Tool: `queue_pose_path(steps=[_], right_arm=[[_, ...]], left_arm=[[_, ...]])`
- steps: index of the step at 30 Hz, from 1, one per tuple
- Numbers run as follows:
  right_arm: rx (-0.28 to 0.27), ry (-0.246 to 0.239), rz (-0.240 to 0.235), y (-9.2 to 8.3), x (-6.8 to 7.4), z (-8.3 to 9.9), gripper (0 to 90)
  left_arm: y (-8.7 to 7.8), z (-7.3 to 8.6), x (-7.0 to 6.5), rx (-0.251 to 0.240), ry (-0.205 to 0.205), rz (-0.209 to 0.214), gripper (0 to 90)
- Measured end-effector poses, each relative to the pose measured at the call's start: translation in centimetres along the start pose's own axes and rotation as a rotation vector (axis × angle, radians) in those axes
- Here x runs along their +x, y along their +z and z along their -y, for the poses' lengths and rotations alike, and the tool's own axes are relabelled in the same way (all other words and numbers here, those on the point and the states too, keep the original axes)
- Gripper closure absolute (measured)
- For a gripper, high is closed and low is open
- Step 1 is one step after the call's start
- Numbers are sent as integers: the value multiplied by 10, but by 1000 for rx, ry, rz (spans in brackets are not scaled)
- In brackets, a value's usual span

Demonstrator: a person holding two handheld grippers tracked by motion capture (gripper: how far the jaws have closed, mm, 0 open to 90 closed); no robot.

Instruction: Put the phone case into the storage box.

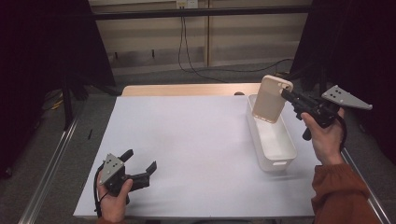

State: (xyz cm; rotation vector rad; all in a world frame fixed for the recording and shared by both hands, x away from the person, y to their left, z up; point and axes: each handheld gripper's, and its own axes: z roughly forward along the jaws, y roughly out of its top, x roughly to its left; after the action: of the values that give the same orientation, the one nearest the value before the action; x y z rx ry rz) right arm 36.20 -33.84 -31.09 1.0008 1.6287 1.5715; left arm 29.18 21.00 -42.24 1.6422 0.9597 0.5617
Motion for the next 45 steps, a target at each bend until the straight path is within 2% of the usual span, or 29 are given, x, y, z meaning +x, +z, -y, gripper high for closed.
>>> queue_pose_path(steps=[3,10,23,37,39,41,44,45], right_arm=[[20,-6,13,7,-7,0,809],[24,-18,26,13,-16,-1,809],[50,-29,61,19,-37,10,810],[83,-40,47,38,-40,24,809],[77,-31,46,40,-41,25,810],[79,-27,44,43,-43,26,810],[95,-40,37,47,-41,31,810],[99,-46,36,48,-41,32,810]], left_arm=[[0,0,0,-2,2,4,31],[1,-1,2,-2,0,4,31],[3,-1,1,3,6,6,31],[3,-2,1,3,11,5,31],[5,-2,3,0,-22,14,29],[5,-3,4,3,0,0,30],[5,-3,4,1,-8,5,29],[5,-2,4,5,1,5,29]])
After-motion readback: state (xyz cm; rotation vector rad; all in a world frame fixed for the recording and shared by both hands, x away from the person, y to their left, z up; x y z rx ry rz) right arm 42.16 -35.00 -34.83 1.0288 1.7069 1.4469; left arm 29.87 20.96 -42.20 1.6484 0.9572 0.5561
